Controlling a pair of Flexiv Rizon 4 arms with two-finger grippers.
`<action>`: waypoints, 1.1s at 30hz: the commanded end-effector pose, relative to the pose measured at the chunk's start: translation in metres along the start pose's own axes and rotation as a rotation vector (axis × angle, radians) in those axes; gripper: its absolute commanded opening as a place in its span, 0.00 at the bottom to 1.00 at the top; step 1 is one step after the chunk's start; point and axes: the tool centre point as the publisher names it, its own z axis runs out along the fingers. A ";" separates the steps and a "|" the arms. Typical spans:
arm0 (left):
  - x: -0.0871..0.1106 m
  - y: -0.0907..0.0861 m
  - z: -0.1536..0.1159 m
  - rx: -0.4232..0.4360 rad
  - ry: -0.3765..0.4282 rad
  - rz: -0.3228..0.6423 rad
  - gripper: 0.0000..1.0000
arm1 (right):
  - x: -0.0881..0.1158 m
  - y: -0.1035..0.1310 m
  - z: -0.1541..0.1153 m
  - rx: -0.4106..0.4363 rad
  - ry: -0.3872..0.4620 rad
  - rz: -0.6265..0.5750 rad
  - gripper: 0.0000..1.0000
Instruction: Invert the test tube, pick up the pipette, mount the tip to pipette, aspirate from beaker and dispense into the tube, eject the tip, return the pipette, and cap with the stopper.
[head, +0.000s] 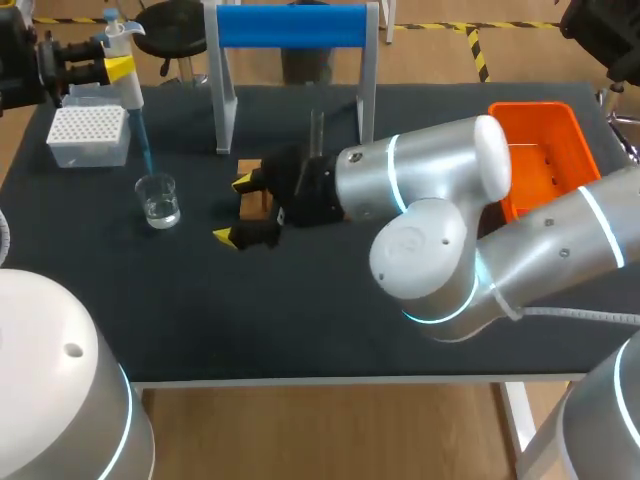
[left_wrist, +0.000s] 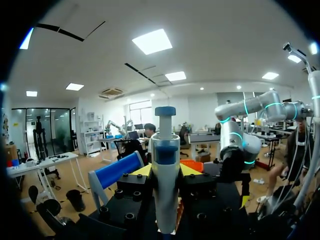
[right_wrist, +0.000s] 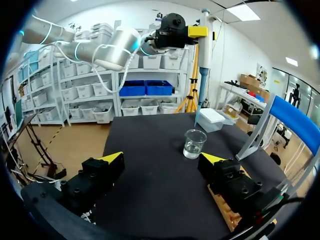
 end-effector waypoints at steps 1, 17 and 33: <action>0.000 0.000 0.000 0.001 0.000 0.001 0.00 | 0.000 -0.004 0.020 -0.019 -0.021 0.004 1.00; 0.000 0.000 0.000 0.001 0.000 0.001 0.00 | -0.004 -0.025 0.030 -0.042 -0.063 0.000 1.00; 0.000 0.000 0.000 0.001 0.000 0.001 0.00 | -0.009 -0.033 0.038 -0.031 -0.084 0.003 1.00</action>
